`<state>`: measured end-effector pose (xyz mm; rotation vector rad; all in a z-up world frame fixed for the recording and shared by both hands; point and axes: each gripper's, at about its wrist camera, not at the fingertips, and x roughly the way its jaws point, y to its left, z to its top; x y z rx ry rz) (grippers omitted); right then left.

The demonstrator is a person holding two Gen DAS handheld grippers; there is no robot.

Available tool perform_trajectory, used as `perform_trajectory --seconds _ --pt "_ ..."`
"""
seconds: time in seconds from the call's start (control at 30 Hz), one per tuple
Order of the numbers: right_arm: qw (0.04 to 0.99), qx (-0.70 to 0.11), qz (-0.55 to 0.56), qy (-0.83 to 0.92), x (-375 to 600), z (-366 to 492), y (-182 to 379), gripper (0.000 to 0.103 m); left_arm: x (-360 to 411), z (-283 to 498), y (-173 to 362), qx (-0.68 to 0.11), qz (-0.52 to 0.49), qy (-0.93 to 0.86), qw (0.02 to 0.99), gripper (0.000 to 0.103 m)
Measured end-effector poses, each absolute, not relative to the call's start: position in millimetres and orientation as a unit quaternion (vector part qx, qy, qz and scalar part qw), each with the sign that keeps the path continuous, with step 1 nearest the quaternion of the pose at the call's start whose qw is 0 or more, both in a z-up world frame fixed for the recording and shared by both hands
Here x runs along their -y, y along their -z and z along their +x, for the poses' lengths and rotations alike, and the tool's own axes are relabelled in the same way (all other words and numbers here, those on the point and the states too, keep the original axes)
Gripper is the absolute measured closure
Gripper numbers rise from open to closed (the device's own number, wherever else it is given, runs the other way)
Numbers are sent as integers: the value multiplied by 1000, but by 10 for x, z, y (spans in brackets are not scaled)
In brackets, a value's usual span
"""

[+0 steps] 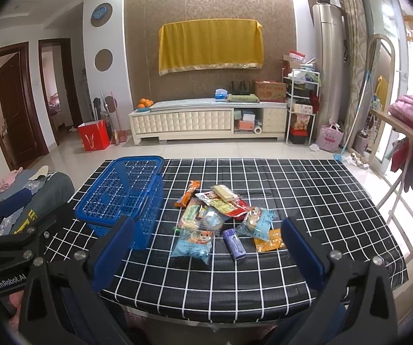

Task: Organize snacks

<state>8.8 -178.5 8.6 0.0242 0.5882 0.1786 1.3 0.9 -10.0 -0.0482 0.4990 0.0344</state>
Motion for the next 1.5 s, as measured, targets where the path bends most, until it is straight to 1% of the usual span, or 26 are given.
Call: perform_trajectory --seconds 0.47,0.87,1.2,1.4,1.5 --pt "953 -290 9 -90 1740 85 -117 0 -54 -22 58 -246 -27 -17 969 0" --pt "950 -296 18 -98 1911 398 -183 0 36 207 -2 -258 -20 -13 966 0" --pt "941 -322 22 -100 2247 786 -31 0 283 680 55 -286 -12 2 958 0" --pt "927 -362 36 -95 2494 1050 240 0 506 995 204 -320 2 18 947 0" --pt "918 -384 43 -94 2595 1147 423 0 610 1159 355 -349 3 30 937 0"
